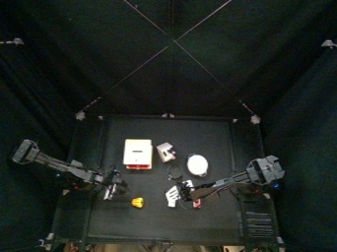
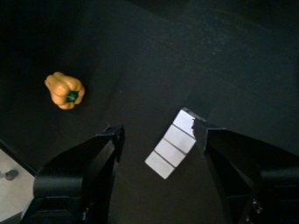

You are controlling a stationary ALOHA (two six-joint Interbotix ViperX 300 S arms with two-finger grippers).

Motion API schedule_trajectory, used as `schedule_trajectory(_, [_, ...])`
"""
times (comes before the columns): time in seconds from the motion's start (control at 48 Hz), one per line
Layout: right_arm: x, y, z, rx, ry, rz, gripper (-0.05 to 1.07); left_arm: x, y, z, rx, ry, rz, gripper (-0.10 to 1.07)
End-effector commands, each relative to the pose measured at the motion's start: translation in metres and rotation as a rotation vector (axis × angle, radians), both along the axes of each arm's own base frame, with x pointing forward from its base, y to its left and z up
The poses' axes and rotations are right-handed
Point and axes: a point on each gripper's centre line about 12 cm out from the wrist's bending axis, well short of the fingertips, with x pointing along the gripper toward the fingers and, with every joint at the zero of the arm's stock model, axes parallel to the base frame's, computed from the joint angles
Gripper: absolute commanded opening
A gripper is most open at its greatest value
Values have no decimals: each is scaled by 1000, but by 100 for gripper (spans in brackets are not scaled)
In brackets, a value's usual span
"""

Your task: Grab squash

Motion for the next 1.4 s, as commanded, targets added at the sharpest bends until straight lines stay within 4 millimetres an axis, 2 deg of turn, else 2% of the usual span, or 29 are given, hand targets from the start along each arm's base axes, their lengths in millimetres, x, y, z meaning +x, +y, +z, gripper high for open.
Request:
schedule_trajectory(0.0, [-1, -6, 20, -8, -88, 29, 94, 12, -9, 5, -12, 6, -15, 69])
schedule_trajectory(0.25, [2, -20, 24, -88, -130, 66, 94, 24, -26, -10, 8, 95, -55, 69])
schedule_trajectory(0.479, [-2, -22, 34, -131, -160, 94, 94, 33, -37, -22, -1, 173, -54, 70])
schedule_trajectory(0.646, [-9, -22, 40, -158, -191, 124, 94, 41, -40, -33, -30, 234, -8, 73])
schedule_trajectory(0.917, [-11, -19, 40, -152, -204, 142, 94, 42, -42, -45, -66, 302, 41, 91])
schedule_trajectory(1.375, [-12, -17, 39, -140, -203, 139, 94, 53, -43, -62, -40, 405, 57, 92])
